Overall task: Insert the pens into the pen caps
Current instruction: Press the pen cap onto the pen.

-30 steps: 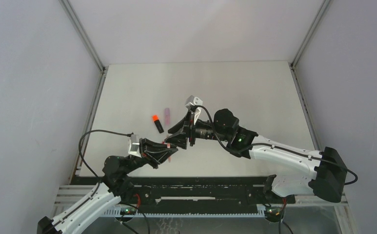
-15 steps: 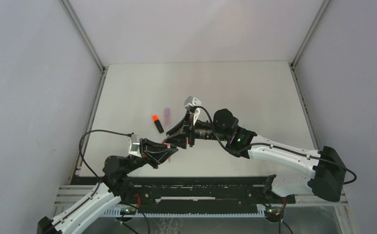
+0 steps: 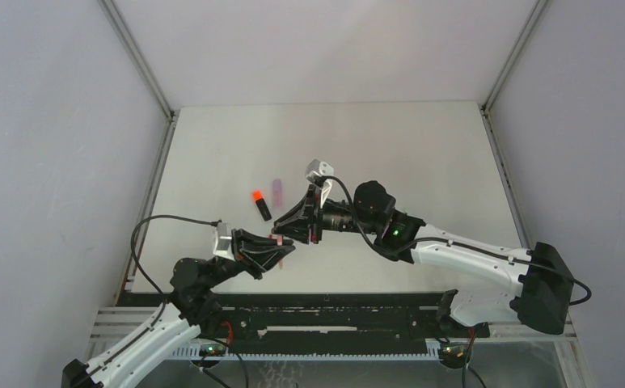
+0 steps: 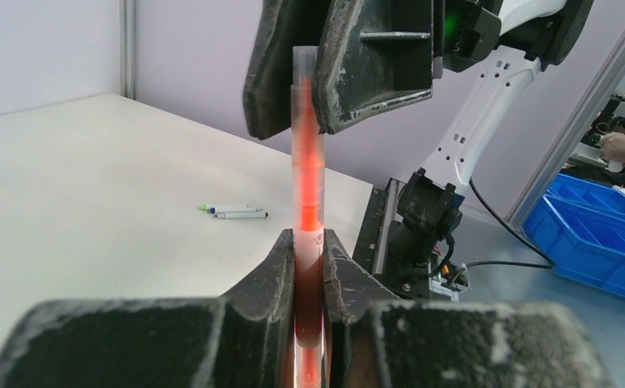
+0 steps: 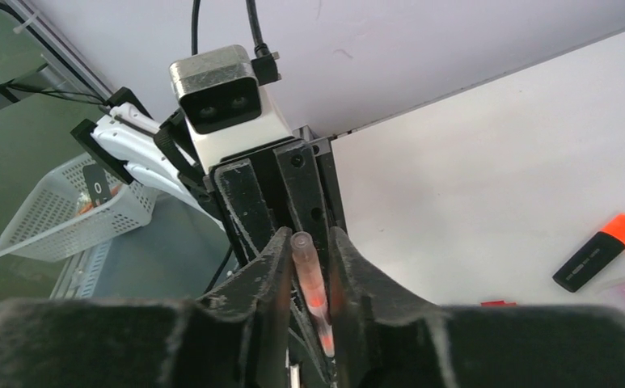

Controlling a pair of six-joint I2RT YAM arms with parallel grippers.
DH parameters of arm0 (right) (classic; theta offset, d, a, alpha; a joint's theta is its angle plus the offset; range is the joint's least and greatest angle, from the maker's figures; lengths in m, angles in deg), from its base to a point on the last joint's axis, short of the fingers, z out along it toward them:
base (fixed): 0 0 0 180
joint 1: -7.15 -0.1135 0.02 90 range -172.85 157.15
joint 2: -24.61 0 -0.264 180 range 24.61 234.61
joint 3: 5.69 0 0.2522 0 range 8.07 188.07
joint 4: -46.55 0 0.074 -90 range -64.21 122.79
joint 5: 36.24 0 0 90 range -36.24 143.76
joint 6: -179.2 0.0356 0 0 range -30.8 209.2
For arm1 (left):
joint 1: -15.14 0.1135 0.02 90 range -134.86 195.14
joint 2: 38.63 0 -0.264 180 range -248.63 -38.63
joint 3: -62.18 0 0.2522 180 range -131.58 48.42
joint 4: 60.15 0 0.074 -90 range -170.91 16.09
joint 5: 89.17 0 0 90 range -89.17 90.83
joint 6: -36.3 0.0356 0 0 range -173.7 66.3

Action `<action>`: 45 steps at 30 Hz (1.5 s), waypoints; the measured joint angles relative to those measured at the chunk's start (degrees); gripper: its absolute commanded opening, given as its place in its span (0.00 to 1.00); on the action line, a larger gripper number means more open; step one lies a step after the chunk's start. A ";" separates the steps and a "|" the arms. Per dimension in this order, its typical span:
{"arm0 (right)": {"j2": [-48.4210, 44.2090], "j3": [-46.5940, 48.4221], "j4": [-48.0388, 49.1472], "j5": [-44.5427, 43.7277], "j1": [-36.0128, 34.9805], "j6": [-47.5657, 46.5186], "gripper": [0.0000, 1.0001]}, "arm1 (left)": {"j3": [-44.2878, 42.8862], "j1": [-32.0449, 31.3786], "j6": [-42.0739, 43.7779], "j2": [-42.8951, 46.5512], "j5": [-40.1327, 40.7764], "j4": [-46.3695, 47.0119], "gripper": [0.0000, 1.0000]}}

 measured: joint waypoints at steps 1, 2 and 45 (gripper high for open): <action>0.00 0.00 0.15 0.00 0.00 -0.02 0.13 | 0.00 0.00 0.00 0.00 0.00 -0.07 0.00; 0.00 0.00 0.26 0.00 0.00 -0.04 0.10 | 0.00 0.04 0.00 0.00 0.00 -0.11 0.00; -3.17 -11.74 6.88 -5.25 -4.74 3.96 0.00 | -0.17 -0.39 -8.70 -1.03 -10.05 -4.50 0.00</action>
